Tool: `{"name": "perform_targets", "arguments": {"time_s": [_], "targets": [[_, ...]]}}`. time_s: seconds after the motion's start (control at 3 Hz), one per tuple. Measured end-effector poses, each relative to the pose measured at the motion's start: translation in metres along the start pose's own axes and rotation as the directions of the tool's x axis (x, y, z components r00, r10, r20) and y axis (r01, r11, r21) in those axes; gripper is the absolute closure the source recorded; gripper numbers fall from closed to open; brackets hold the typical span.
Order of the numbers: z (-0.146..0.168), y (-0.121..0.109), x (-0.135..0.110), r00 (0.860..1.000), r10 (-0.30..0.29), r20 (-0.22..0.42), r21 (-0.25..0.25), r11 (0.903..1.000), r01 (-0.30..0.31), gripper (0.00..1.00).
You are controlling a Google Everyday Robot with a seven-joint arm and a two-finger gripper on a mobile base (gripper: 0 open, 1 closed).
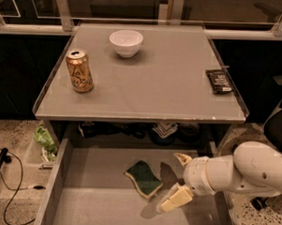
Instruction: Pick sponge from top drawer and place on counter
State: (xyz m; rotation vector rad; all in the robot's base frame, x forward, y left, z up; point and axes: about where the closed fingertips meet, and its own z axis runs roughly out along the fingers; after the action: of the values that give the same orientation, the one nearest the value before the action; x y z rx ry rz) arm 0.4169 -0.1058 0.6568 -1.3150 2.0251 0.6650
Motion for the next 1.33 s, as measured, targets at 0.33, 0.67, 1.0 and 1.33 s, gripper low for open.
{"name": "perform_targets", "arguments": {"time_s": [0.33, 0.67, 1.0, 1.33], "targets": [[0.018, -0.008, 0.009, 0.996, 0.081, 0.047, 0.061, 0.9946, -0.084, 0.00], [0.033, -0.017, 0.013, 0.987, 0.137, 0.082, 0.108, 0.9835, -0.145, 0.00], [0.060, -0.018, 0.013, 0.986, 0.144, 0.082, 0.107, 0.9826, -0.152, 0.00], [0.085, -0.008, 0.007, 0.995, 0.089, 0.050, 0.095, 0.9911, -0.093, 0.00]]}}
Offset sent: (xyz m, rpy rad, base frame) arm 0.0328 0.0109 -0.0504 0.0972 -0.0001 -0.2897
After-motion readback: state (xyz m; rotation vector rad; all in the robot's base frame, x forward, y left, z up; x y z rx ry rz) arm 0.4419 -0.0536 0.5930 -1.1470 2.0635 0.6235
